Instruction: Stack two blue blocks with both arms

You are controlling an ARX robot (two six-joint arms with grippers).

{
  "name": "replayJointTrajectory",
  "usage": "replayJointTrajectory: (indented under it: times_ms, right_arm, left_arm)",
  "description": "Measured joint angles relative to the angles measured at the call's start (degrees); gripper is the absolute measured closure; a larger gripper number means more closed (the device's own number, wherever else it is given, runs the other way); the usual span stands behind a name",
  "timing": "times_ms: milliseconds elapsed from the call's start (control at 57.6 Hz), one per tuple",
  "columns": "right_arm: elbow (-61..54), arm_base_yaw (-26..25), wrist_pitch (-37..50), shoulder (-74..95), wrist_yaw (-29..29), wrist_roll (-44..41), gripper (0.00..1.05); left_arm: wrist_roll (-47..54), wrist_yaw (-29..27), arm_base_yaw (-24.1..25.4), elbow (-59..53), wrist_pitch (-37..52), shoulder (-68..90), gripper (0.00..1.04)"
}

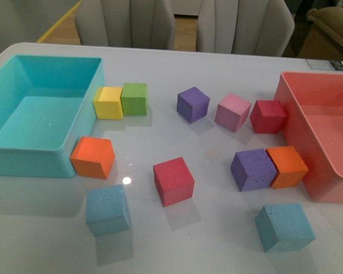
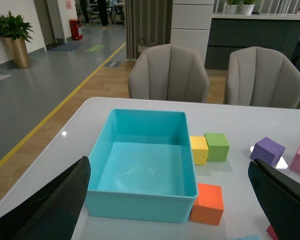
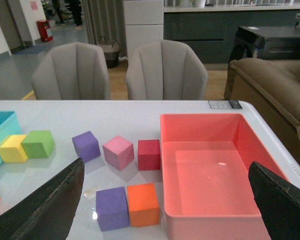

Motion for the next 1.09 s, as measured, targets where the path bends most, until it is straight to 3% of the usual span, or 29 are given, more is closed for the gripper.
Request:
replayJointTrajectory:
  times_ms: [989, 1041, 1093]
  right_arm:
    - [0.0, 0.0, 0.0, 0.0, 0.0, -0.02, 0.09]
    - [3.19, -1.03, -8.48, 4.28, -5.27, -5.03, 0.09]
    - [6.71, -1.14, -15.21, 11.72, -6.86, -9.97, 0.09]
  left_arm:
    - [0.0, 0.0, 0.0, 0.0, 0.0, 0.0, 0.09]
    - [0.0, 0.0, 0.0, 0.0, 0.0, 0.0, 0.09]
    - [0.0, 0.02, 0.0, 0.0, 0.0, 0.0, 0.09]
